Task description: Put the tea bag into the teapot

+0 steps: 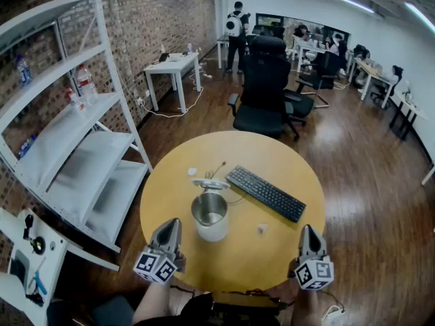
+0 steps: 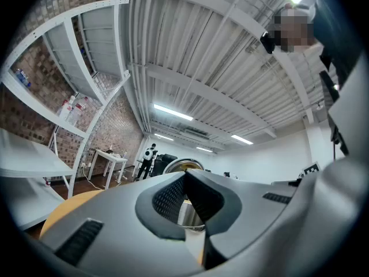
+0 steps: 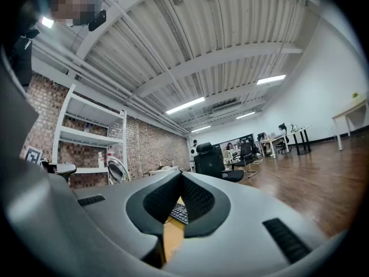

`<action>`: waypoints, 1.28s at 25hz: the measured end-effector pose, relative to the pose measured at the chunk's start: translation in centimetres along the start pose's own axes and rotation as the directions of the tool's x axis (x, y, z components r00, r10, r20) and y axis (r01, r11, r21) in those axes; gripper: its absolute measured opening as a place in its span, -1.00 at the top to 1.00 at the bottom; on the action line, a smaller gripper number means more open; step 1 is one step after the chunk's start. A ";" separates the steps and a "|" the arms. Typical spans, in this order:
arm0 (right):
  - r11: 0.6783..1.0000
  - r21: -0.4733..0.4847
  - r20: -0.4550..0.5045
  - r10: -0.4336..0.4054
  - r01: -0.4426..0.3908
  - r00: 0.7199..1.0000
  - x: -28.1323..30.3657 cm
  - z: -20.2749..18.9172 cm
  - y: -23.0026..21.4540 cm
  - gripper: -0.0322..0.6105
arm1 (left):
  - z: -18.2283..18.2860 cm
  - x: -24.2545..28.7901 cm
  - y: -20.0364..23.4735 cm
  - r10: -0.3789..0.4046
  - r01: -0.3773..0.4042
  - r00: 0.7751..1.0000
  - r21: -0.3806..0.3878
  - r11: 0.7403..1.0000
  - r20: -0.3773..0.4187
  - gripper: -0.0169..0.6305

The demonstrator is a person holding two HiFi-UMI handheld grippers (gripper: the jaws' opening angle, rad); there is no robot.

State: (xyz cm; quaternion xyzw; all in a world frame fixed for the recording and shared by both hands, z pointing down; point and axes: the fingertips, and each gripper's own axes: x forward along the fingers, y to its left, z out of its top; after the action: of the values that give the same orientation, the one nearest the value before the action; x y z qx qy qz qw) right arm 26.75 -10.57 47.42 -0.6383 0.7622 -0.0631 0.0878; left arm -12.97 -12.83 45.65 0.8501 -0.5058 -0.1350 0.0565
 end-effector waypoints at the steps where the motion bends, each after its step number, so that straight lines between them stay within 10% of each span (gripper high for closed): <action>1: 1.000 -0.005 -0.005 0.004 -0.004 1.000 0.3 -0.2 0.4 0.89 | 0.0 0.0 0.2 -0.003 0.003 1.000 0.002 1.000 0.001 0.97; 18: 0.996 -0.087 -0.047 0.029 -0.033 0.998 1.9 -1.9 8.9 0.89 | 0.1 -2.8 5.8 -0.048 0.048 0.999 -0.034 0.998 0.003 0.97; 32: 0.988 -0.095 -0.108 0.112 -0.123 0.988 9.2 -1.6 9.2 0.89 | 1.5 -0.4 9.5 0.063 -0.063 0.998 -0.028 0.998 0.008 0.97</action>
State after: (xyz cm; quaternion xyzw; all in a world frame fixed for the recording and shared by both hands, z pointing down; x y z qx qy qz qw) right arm 15.99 -18.04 46.54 -0.5918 0.8042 -0.0515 0.0196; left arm -21.64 -16.99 46.54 0.8322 -0.5308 -0.1440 0.0703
